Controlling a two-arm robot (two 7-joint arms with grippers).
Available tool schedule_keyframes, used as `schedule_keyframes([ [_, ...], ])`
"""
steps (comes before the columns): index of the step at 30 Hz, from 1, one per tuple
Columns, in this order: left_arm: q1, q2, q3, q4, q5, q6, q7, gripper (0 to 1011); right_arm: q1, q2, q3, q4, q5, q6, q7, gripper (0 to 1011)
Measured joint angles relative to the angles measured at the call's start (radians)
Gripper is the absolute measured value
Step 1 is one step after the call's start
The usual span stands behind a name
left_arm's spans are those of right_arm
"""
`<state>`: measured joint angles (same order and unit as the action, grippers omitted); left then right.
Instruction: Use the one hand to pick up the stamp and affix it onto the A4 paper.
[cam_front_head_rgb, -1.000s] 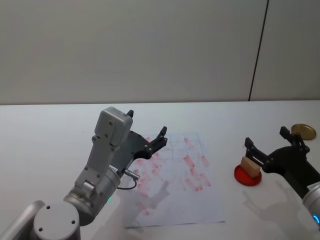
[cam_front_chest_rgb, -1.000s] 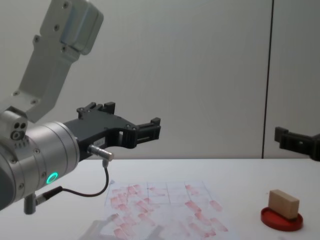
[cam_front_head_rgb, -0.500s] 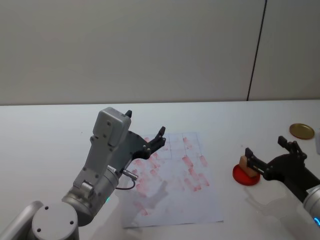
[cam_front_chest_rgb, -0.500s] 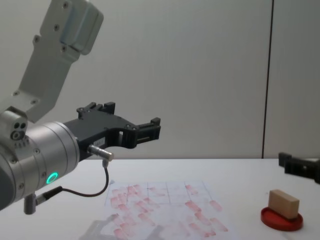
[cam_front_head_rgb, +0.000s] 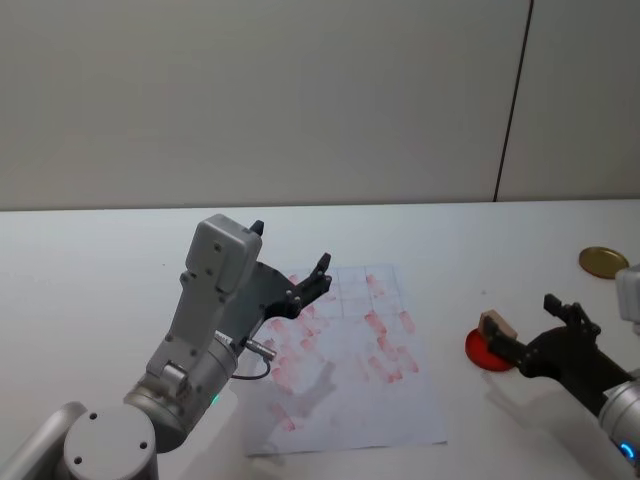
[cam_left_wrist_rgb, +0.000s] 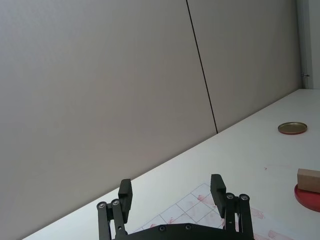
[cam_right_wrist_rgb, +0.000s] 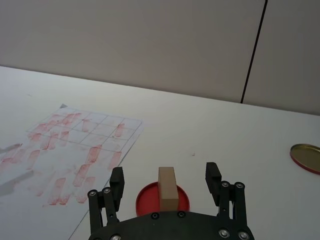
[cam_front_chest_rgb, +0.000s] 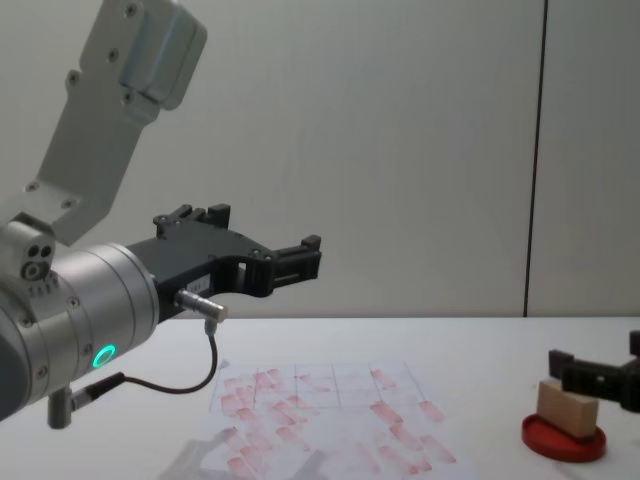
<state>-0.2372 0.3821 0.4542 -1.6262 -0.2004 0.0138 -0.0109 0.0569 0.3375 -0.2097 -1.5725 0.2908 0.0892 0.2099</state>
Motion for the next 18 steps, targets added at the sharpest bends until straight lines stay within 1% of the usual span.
schedule_keyframes([
  [11,0.000,0.000,0.000,0.000,0.000,0.000,0.000,993,0.035,-0.024,-0.008,0.074,0.012,0.010,0.009,1001],
  [18,0.000,0.000,0.000,0.000,0.000,0.000,0.000,993,0.051,-0.036,-0.011,0.109,0.015,0.010,0.011,1001],
])
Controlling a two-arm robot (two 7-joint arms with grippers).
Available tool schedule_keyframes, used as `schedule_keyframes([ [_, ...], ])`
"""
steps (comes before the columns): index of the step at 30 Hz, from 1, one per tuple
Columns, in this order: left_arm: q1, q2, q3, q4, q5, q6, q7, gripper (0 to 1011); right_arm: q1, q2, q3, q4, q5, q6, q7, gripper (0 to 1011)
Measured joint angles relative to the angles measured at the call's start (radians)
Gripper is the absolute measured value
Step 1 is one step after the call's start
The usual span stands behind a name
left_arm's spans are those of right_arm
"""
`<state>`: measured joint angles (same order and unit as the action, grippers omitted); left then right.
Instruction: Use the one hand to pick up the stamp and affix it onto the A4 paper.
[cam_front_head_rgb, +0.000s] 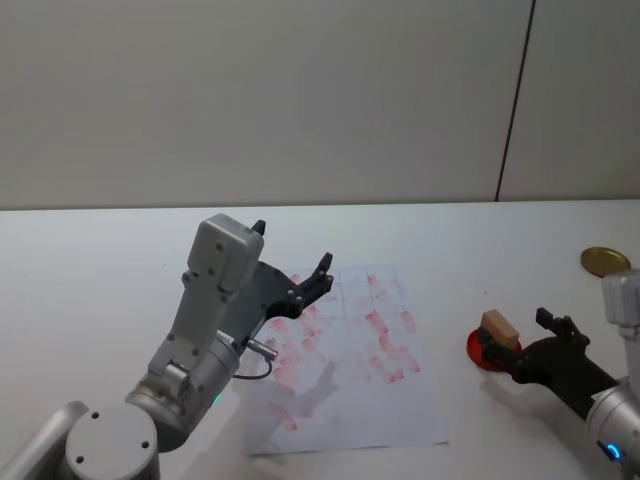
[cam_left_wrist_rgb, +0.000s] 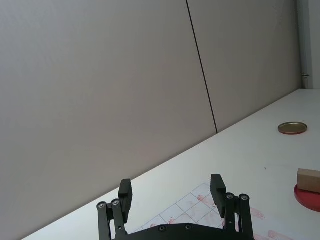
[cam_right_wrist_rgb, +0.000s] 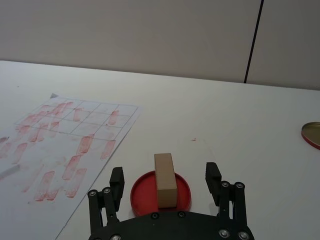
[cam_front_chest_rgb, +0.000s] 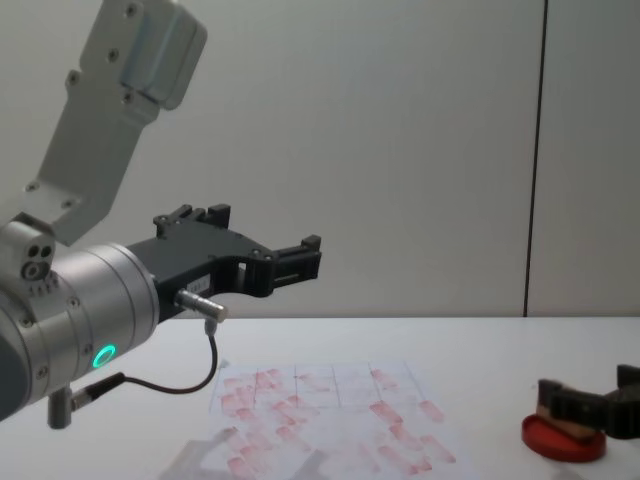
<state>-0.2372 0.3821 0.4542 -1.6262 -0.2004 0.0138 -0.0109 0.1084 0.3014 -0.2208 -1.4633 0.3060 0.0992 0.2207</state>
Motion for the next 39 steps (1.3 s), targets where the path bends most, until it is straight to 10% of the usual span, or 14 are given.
schedule_keyframes([
  [10,0.000,0.000,0.000,0.000,0.000,0.000,0.000,993,0.019,-0.014,-0.005,0.037,0.002,-0.003,0.004,978],
  [34,0.000,0.000,0.000,0.000,0.000,0.000,0.000,993,0.049,-0.025,0.000,0.100,0.001,-0.030,0.002,254],
  [39,0.000,0.000,0.000,0.000,0.000,0.000,0.000,993,0.051,-0.026,0.002,0.103,0.001,-0.043,0.005,228],
])
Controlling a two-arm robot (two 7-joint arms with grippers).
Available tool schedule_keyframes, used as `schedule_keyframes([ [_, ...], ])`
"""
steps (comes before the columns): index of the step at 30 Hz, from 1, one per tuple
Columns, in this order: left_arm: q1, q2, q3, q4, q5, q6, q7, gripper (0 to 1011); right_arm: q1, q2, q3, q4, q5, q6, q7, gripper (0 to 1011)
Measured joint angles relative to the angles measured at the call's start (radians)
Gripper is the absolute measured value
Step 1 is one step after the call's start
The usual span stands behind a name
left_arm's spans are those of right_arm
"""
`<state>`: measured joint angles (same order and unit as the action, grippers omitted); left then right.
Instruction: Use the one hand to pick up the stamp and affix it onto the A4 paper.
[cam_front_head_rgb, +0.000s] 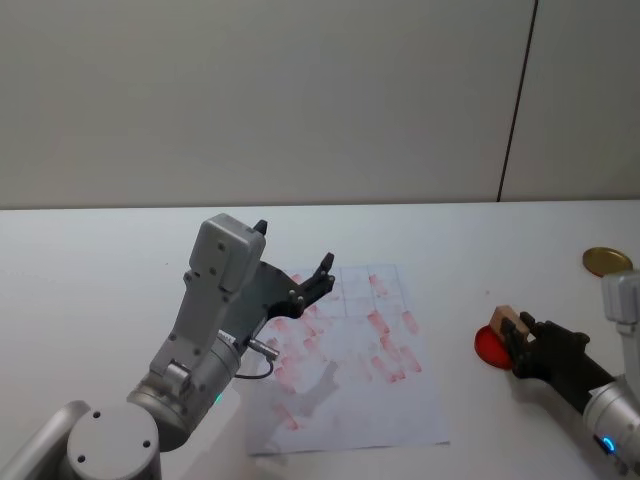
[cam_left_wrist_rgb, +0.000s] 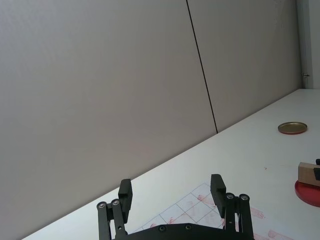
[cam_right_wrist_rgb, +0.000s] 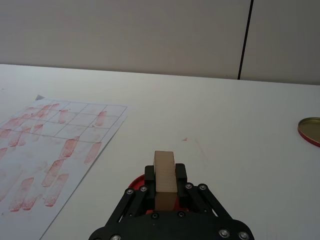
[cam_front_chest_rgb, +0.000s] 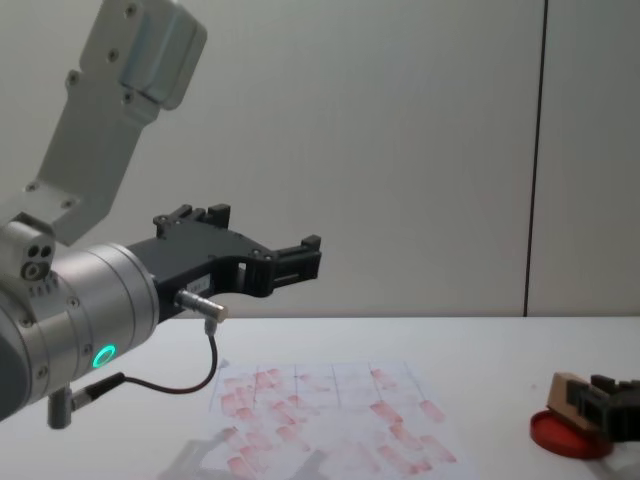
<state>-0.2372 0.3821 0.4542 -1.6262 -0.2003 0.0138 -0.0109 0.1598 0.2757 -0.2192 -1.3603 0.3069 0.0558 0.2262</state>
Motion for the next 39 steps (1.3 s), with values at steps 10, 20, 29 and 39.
schedule_keyframes([
  [10,0.000,0.000,0.000,0.000,0.000,0.000,0.000,993,-0.001,0.002,-0.002,-0.016,-0.014,-0.043,0.031,228],
  [20,0.000,0.000,0.000,0.000,0.000,0.000,0.000,993,0.001,-0.002,-0.014,-0.048,-0.029,-0.059,0.094,228],
  [29,0.000,0.000,0.000,0.000,0.000,0.000,0.000,993,0.017,-0.022,-0.038,-0.059,-0.052,-0.052,0.149,228],
  [39,0.000,0.000,0.000,0.000,0.000,0.000,0.000,993,0.045,-0.055,-0.071,-0.034,-0.086,-0.039,0.186,227],
])
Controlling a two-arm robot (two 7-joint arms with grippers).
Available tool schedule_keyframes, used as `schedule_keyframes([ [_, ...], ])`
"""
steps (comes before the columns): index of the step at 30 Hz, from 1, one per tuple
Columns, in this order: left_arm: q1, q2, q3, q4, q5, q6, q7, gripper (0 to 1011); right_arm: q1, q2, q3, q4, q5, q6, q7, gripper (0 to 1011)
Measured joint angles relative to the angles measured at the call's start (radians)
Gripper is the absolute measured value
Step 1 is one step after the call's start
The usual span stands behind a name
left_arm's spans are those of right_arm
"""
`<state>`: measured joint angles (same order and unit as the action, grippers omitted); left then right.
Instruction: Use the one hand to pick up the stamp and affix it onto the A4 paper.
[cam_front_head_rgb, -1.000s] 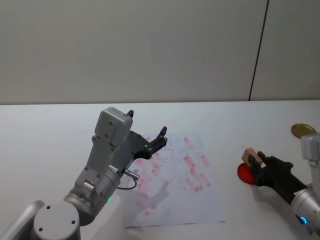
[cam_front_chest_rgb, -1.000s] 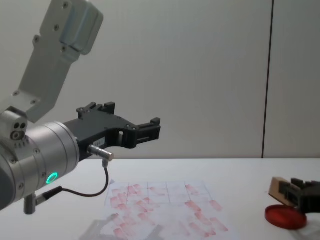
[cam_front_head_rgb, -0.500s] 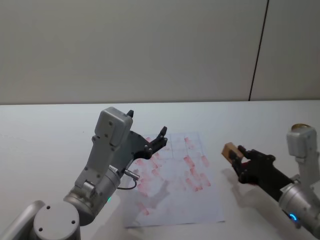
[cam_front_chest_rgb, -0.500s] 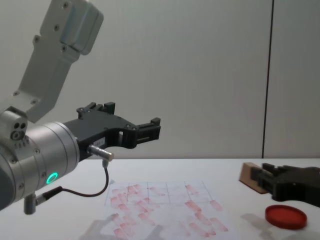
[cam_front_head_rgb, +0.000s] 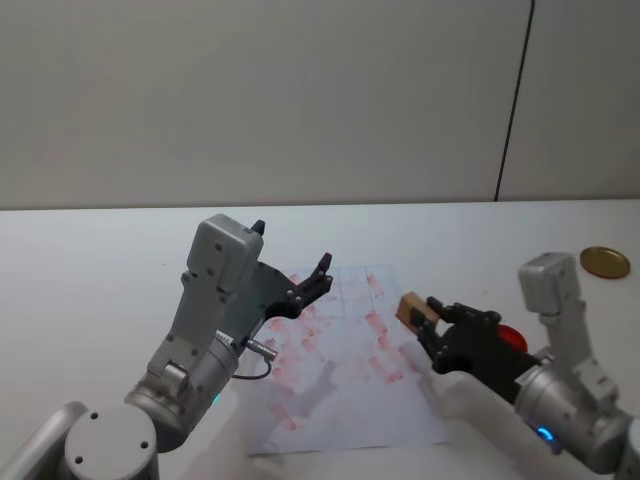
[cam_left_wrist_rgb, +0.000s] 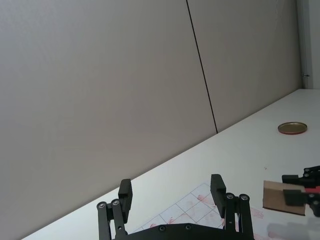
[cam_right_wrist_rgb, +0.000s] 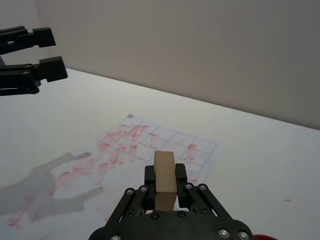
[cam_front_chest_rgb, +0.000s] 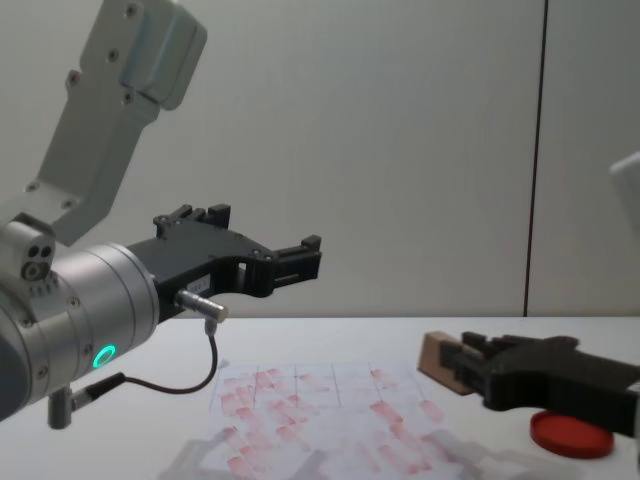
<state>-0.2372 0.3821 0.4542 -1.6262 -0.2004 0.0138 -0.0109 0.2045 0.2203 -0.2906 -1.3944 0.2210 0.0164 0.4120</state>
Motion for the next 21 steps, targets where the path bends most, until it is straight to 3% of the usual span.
schedule_keyframes([
  [21,0.000,0.000,0.000,0.000,0.000,0.000,0.000,993,0.024,-0.048,-0.059,0.055,-0.045,0.006,0.060,228],
])
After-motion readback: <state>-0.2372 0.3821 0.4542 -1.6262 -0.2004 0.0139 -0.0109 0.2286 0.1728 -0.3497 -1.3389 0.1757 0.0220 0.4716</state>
